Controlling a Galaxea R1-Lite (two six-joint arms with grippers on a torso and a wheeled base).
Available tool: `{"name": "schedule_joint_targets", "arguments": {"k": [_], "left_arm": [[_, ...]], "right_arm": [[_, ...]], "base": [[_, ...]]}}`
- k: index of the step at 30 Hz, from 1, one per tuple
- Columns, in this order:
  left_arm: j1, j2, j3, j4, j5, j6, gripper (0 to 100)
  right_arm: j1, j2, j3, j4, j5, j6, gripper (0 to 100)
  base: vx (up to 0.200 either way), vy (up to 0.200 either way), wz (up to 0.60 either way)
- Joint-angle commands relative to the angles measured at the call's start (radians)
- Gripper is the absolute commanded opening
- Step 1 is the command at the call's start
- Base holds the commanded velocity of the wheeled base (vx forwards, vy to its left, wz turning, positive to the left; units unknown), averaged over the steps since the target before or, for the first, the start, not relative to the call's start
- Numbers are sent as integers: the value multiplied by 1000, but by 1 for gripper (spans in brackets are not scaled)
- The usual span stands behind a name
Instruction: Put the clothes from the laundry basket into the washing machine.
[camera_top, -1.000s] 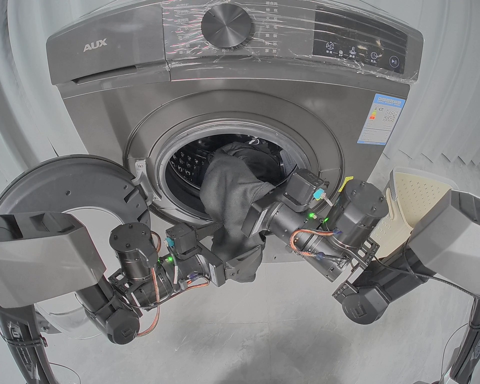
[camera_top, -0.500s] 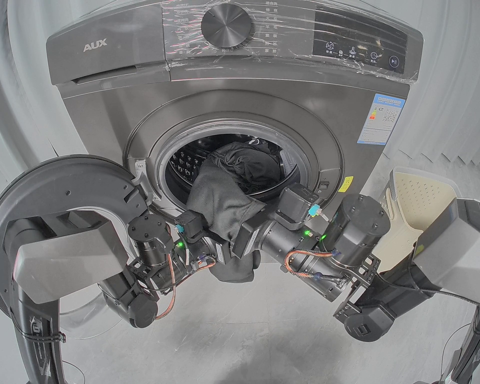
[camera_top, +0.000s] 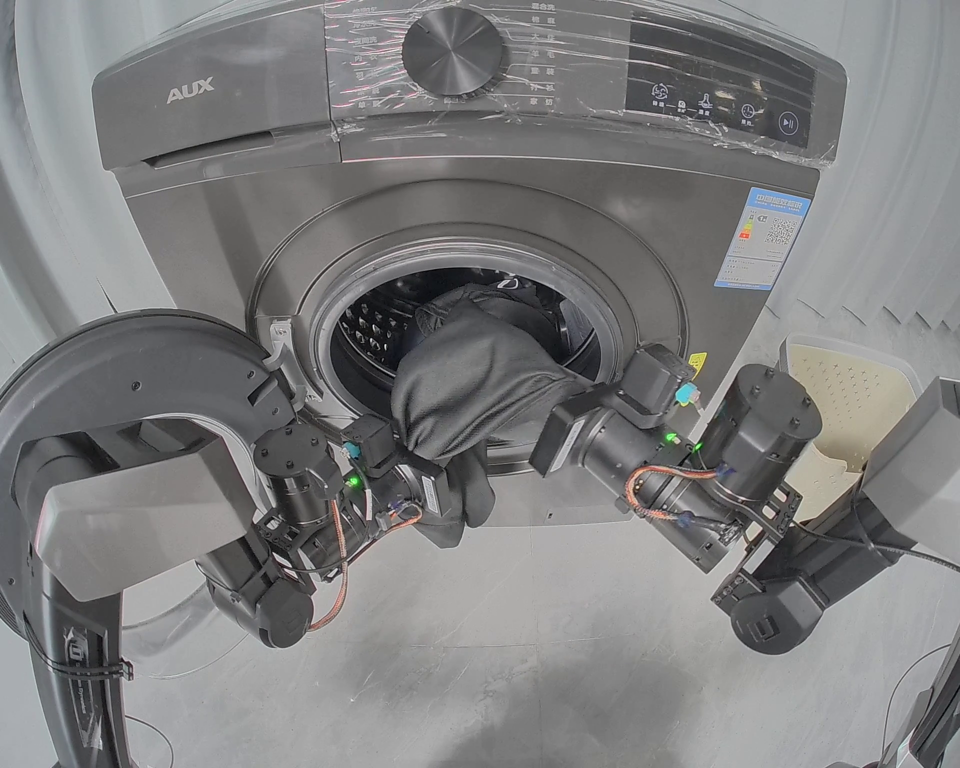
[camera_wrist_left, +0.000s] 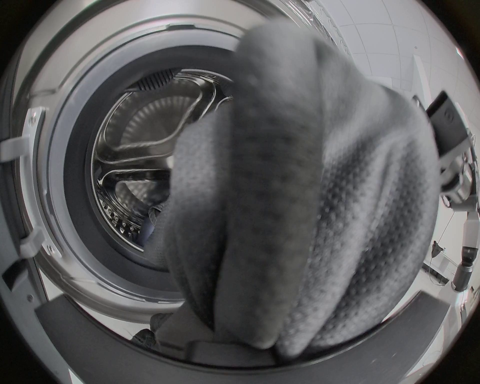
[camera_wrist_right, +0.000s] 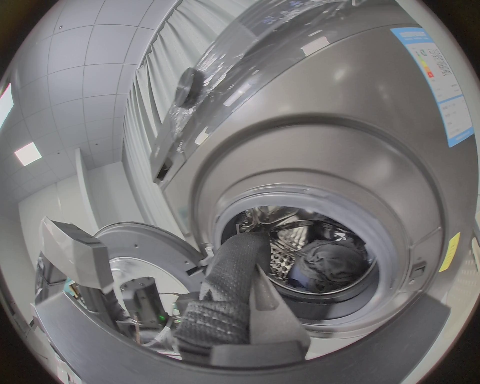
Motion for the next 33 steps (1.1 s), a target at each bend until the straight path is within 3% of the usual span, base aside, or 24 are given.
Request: {"name": "schedule_joint_targets", "arguments": {"k": [1, 6, 21, 32, 33], "left_arm": [[4, -76, 21, -4, 3, -14, 0], [-12, -165, 45, -3, 4, -34, 0], [-81, -447, 320, -1, 1, -37, 0], [-75, -443, 312, -3, 0, -43, 0], [-73, -443, 312, -3, 0, -43, 0]], "right_arm": [[-56, -9, 51, -6, -2, 2, 0], [-61, 10, 127, -11, -4, 4, 0], [23, -19, 264, -57, 15, 6, 0], [31, -32, 270, -82, 13, 4, 0], [31, -36, 279, -82, 15, 4, 100]], "base": [[0, 0, 0], [0, 0, 0], [0, 0, 0], [0, 0, 0], [0, 0, 0]]}}
